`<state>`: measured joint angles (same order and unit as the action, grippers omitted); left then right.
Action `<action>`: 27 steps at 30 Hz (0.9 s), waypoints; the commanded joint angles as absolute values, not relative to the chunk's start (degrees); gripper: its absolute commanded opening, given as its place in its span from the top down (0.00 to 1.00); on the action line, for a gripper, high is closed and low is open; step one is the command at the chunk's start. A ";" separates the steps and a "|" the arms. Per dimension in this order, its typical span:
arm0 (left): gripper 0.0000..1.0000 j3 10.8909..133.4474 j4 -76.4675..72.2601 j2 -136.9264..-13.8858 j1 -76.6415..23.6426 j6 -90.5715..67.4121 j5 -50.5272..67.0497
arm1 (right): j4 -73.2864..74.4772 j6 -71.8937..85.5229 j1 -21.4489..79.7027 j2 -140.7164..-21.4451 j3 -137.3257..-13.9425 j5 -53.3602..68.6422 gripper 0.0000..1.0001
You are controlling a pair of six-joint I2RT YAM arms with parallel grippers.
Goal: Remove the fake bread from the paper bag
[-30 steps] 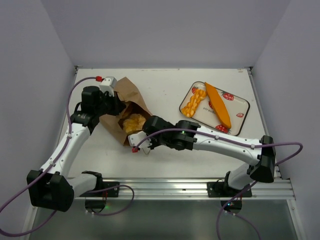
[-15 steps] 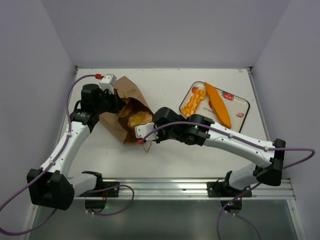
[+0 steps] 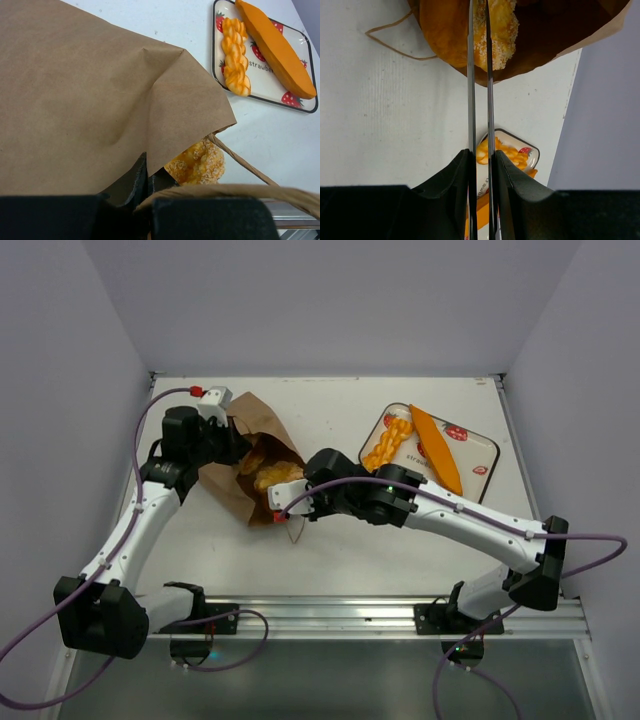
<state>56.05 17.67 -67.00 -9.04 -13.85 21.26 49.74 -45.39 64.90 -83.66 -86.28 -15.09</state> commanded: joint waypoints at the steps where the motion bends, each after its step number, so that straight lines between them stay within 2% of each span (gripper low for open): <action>1: 0.97 58.18 15.73 -67.15 -9.05 -15.38 22.76 | 44.65 -45.44 64.69 -86.21 -88.24 -17.48 1.00; 8: 0.97 58.54 17.31 -66.27 -9.05 -13.89 21.80 | 44.82 -44.39 64.69 -88.07 -87.54 -18.63 1.00; 15: 0.97 57.66 16.96 -66.18 -9.05 -13.54 21.80 | 47.11 -43.60 64.69 -86.14 -86.22 -20.39 0.85; 19: 0.97 57.48 17.05 -66.09 -9.05 -13.54 21.88 | 48.25 -43.16 64.69 -85.17 -85.87 -20.65 0.73; 27: 0.97 57.13 17.58 -65.22 -9.05 -13.27 22.50 | 50.10 -41.31 64.69 -84.38 -83.32 -19.78 0.60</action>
<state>56.05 18.44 -66.94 -9.04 -13.89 21.26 49.45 -42.81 64.86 -86.65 -83.99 -18.17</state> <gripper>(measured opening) 0.036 0.393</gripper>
